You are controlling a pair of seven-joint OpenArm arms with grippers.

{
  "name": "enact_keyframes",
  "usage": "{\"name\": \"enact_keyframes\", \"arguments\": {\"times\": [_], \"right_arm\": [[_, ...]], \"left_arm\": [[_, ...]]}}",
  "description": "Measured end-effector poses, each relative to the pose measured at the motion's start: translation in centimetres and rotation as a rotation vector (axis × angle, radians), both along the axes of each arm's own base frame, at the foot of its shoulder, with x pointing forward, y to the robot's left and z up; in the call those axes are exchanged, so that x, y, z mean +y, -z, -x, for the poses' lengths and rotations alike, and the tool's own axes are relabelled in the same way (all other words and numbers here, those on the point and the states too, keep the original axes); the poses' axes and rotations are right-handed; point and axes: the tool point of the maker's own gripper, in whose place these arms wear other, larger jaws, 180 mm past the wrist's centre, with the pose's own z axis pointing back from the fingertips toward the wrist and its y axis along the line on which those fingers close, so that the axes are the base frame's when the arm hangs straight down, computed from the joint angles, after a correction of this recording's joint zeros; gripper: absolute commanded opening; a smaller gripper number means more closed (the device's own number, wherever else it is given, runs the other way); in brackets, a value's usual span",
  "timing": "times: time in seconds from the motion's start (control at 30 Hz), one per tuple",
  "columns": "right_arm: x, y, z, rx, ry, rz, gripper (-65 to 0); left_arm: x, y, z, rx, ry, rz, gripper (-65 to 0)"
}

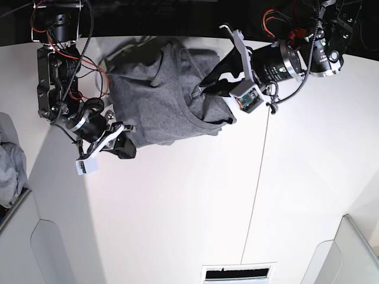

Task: Layout the t-shirt on the table in an organized manner, then fold the t-shirt properly
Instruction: 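Grasp the folded bundle's edges with both grippers and tuck them under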

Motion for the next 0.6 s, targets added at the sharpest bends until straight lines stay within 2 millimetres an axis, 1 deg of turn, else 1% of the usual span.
{"name": "enact_keyframes", "arguments": {"times": [0.07, 0.13, 0.27, 0.33, 0.4, 0.43, 0.5, 0.53, 0.57, 0.6], "right_arm": [[0.2, -0.3, -0.3, -0.007, -0.003, -0.002, -65.0], [0.2, -0.2, -0.3, -0.006, -0.005, 0.003, -65.0], [0.2, 0.4, 0.0, -0.001, -0.017, 0.052, -65.0], [0.9, 0.5, -0.1, -0.011, -0.025, 0.059, -65.0], [2.1, 0.5, 0.1, -0.023, -0.053, 0.060, -65.0], [2.6, 0.5, 0.2, -0.034, -0.070, 0.071, -65.0], [3.8, 1.3, 0.8, -0.031, -0.139, 0.132, -65.0], [4.6, 1.7, 1.3, -0.028, -0.182, 0.163, -65.0], [5.3, 2.4, 1.9, -0.024, -0.227, 0.203, -65.0], [5.9, 3.0, 2.5, -0.018, -0.265, 0.232, -65.0]], "left_arm": [[-1.2, 0.4, 0.2, 0.014, 0.000, 0.029, -54.3], [-1.9, 1.6, 0.0, 0.052, -0.033, 0.061, -54.3], [-2.4, 5.6, 0.7, 0.180, -0.087, 0.076, -54.3], [-2.2, 7.6, 1.3, 0.238, -0.110, 0.075, -54.3], [-2.3, 9.1, 1.5, 0.282, -0.129, 0.075, -54.3], [-2.3, 9.6, 1.5, 0.298, -0.134, 0.073, -54.3], [-2.2, 10.5, 1.0, 0.314, -0.145, 0.074, -54.9], [-2.0, 10.9, 0.7, 0.320, -0.151, 0.072, -57.8], [-1.8, 11.5, 0.4, 0.328, -0.156, 0.063, -62.3], [-1.5, 12.2, 0.1, 0.337, -0.158, 0.047, -65.0]]}}
